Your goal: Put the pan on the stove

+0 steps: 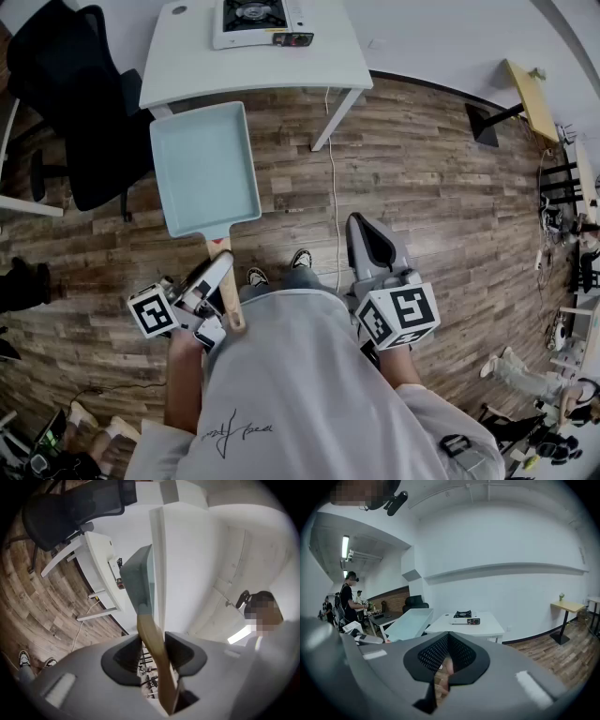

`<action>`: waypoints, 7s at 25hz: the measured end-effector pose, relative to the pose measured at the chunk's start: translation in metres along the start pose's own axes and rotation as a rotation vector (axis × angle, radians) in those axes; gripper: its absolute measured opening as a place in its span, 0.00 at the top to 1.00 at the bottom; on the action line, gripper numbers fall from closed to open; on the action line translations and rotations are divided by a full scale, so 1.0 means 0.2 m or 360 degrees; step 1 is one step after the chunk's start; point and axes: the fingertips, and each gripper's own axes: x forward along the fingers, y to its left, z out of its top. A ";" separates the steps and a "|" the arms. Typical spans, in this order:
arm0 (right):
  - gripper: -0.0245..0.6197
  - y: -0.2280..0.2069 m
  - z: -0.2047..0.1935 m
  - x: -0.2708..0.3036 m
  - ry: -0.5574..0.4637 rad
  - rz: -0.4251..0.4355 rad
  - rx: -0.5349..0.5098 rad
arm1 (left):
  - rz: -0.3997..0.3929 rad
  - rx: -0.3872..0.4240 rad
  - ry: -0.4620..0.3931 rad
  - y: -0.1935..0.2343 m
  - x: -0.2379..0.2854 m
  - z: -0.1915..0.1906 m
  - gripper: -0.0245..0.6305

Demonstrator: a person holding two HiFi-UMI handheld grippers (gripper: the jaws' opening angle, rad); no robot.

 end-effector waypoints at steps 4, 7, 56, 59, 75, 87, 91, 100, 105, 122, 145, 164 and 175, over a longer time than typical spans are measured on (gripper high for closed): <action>0.97 0.04 -0.03 -0.02 0.0004 0.0000 0.0006 | -0.0028 -0.0014 0.0009 -0.03 -0.03 -0.02 0.65; 0.97 0.06 -0.05 -0.03 0.0017 0.0001 -0.0001 | -0.0005 0.0025 0.0023 -0.01 -0.06 -0.03 0.65; 0.97 -0.73 0.36 1.15 0.0063 0.0386 0.0040 | -0.0082 0.0011 -0.0199 0.12 1.06 0.92 0.65; 0.97 -0.81 0.34 1.20 0.0100 0.0343 0.0007 | -0.0077 -0.0046 -0.0188 0.15 1.13 0.92 0.65; 0.97 -0.90 0.38 1.67 0.0194 0.0320 -0.0049 | -0.0079 -0.0056 -0.0090 0.32 1.45 1.29 0.65; 0.97 -0.72 0.46 2.09 0.0258 0.0363 -0.0168 | -0.0144 -0.0157 0.0018 0.48 1.65 1.77 0.65; 0.97 -0.59 0.46 2.21 0.0302 0.0420 -0.0215 | -0.0116 -0.0098 0.0085 0.53 1.70 1.90 0.65; 0.97 -0.52 0.43 2.42 0.0376 0.0302 -0.0264 | -0.0079 -0.0089 0.0241 0.65 1.78 2.01 0.65; 0.97 -0.57 0.45 2.47 0.0364 0.0139 -0.0180 | -0.0095 -0.0099 0.0277 0.68 1.79 2.04 0.65; 0.97 -0.73 0.50 2.57 0.0349 0.0039 -0.0104 | -0.0009 -0.0086 0.0212 0.82 1.91 2.12 0.65; 0.97 -1.00 0.61 2.72 0.0248 0.0005 -0.0021 | 0.0070 -0.0206 0.0154 0.99 2.10 2.17 0.64; 0.97 -1.04 0.63 2.70 0.0256 0.0002 -0.0052 | 0.0132 -0.0320 0.0104 1.14 2.15 2.19 0.63; 0.97 -1.01 0.62 2.67 0.0261 0.0001 -0.0063 | 0.0181 -0.0319 0.0120 1.20 2.14 2.17 0.63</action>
